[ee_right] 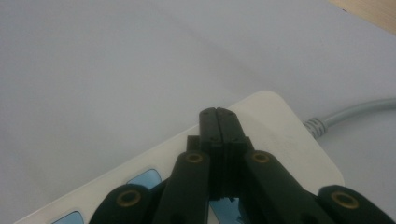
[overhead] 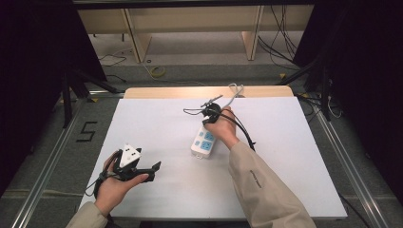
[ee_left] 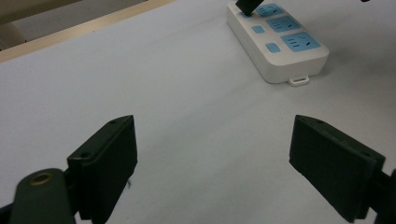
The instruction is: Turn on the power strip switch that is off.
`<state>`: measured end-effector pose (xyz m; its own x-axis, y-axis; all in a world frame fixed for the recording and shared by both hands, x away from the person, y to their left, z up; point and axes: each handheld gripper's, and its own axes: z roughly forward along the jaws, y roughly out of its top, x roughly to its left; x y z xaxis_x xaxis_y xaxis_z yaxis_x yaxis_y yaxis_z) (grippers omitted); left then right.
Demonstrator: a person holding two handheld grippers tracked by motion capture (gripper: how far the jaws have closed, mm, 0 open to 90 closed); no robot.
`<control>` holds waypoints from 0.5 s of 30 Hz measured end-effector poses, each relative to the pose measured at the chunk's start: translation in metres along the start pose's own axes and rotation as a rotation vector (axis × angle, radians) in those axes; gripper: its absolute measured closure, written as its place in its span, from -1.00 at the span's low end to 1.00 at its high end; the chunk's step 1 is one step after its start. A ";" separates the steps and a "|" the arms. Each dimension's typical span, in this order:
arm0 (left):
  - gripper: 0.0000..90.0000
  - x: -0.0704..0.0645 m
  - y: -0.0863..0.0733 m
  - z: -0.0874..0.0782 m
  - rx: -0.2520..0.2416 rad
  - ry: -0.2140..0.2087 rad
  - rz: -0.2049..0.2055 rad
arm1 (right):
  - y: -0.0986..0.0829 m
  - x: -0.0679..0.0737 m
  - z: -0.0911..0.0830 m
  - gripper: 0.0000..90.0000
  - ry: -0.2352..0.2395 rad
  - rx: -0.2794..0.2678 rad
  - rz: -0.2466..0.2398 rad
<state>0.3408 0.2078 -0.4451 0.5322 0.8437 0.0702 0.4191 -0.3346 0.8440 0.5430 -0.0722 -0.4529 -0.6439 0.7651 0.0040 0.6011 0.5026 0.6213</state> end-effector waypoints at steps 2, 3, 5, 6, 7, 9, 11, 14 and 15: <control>-0.67 0.000 0.000 0.000 0.001 -0.001 0.000 | 0.000 0.000 0.000 1.00 -0.001 -0.001 0.000; -0.67 0.000 0.000 0.000 0.002 0.000 0.001 | 0.000 0.000 0.000 1.00 -0.001 -0.001 -0.001; -0.67 0.000 0.000 0.000 0.000 -0.001 0.001 | 0.000 0.000 0.000 1.00 -0.003 0.001 -0.002; -0.67 0.000 0.000 0.000 0.000 -0.001 0.001 | 0.000 0.000 0.000 1.00 -0.003 0.001 -0.002; -0.67 0.000 0.000 0.000 0.001 -0.002 0.001 | 0.000 0.000 0.000 1.00 -0.004 0.000 0.001; -0.67 0.000 0.000 0.001 0.003 -0.001 0.002 | 0.000 0.000 -0.001 1.00 -0.001 -0.006 0.004; -0.67 -0.001 0.000 0.000 0.002 -0.002 0.002 | 0.000 0.001 -0.001 1.00 -0.005 -0.003 -0.008; -0.67 0.000 0.000 0.000 0.002 -0.001 0.000 | 0.000 0.003 -0.001 0.86 -0.009 -0.002 -0.020; -0.67 0.000 0.000 0.001 0.003 -0.001 0.001 | 0.000 0.003 -0.002 0.84 -0.011 -0.008 -0.022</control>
<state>0.3412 0.2073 -0.4452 0.5333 0.8430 0.0703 0.4210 -0.3365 0.8424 0.5402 -0.0707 -0.4517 -0.6519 0.7581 -0.0187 0.5828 0.5166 0.6273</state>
